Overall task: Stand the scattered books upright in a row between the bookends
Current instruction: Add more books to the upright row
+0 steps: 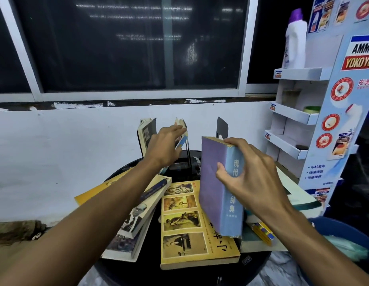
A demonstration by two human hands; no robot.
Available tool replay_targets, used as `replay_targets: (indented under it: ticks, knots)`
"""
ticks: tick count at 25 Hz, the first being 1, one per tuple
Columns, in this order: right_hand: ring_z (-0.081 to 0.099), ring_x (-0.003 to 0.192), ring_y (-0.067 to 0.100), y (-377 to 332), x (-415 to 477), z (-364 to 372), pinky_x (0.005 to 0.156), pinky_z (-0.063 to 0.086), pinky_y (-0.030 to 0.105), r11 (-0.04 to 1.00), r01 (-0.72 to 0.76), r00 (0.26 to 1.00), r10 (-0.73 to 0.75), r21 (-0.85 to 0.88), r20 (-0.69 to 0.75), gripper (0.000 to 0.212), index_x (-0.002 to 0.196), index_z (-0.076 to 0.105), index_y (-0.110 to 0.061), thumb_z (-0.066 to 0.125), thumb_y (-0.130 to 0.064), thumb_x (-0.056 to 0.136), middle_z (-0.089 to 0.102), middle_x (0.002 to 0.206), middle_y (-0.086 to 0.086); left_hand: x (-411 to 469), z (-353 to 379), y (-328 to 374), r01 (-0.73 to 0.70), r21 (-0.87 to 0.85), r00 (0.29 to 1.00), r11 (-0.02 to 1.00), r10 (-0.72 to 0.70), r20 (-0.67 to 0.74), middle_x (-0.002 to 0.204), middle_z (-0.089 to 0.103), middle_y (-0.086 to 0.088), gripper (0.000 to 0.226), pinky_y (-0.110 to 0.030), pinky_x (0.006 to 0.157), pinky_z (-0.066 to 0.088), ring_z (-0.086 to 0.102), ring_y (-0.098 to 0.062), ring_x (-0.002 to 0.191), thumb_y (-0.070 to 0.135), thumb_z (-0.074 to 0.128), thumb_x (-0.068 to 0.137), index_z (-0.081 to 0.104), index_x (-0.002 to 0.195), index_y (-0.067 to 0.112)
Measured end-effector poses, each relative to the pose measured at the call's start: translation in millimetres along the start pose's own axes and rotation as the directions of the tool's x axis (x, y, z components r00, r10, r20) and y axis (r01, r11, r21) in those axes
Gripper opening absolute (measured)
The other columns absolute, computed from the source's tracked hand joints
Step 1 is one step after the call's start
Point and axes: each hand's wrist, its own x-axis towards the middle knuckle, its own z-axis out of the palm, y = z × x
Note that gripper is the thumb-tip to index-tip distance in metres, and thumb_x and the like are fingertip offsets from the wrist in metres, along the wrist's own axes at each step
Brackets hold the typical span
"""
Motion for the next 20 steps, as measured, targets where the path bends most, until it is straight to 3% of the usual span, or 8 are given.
replay_targets:
  ticks: [6, 12, 15, 20]
  knots:
    - [0.062, 0.083, 0.018, -0.2, 11.6, 3.1, 0.069, 0.047, 0.027, 0.999, 0.030, 0.999, -0.030, 0.021, -0.023, 0.046, 0.125, 0.057, -0.028, 0.074, -0.035, 0.082, 0.069, 0.107, 0.001, 19.0, 12.8, -3.9, -0.005, 0.219, 0.997, 0.976, -0.012, 0.075, 0.156, 0.043, 0.010, 0.042, -0.056, 0.113, 0.023, 0.040, -0.022, 0.141, 0.030, 0.059, 0.098, 0.054, 0.138, 0.040]
    - [0.058, 0.081, 0.013, -3.3, 27.7, 7.1, 0.068, 0.043, 0.023, 0.997, 0.046, 0.998, -0.043, 0.062, -0.043, 0.046, 0.124, 0.058, -0.028, 0.075, -0.032, 0.082, 0.067, 0.104, -0.003, 14.1, 5.2, -13.9, 0.057, 0.190, 0.996, 0.980, -0.044, -0.073, 0.142, 0.058, 0.017, 0.034, -0.060, 0.117, 0.008, 0.041, -0.017, 0.141, 0.032, 0.057, 0.100, 0.061, 0.133, 0.040]
    - [0.061, 0.079, 0.013, -8.5, 40.3, 18.3, 0.068, 0.044, 0.022, 0.994, 0.069, 0.995, -0.063, 0.086, -0.074, 0.046, 0.124, 0.060, -0.027, 0.077, -0.030, 0.081, 0.069, 0.101, -0.003, 11.3, 3.2, -30.0, 0.076, 0.207, 0.989, 0.975, -0.048, -0.139, 0.131, 0.066, 0.015, 0.037, -0.062, 0.115, 0.009, 0.049, -0.017, 0.136, 0.030, 0.068, 0.093, 0.065, 0.128, 0.040]
    - [0.062, 0.089, 0.017, -15.7, 68.4, 59.5, 0.077, 0.052, 0.030, 0.984, 0.115, 0.991, -0.104, 0.137, -0.082, 0.048, 0.129, 0.058, -0.023, 0.074, -0.030, 0.084, 0.067, 0.113, 0.001, 8.2, 0.8, -59.5, 0.110, 0.182, 0.979, 0.977, -0.074, -0.190, 0.135, 0.064, 0.014, 0.045, -0.062, 0.114, 0.005, 0.049, -0.016, 0.136, 0.029, 0.077, 0.086, 0.064, 0.129, 0.036]
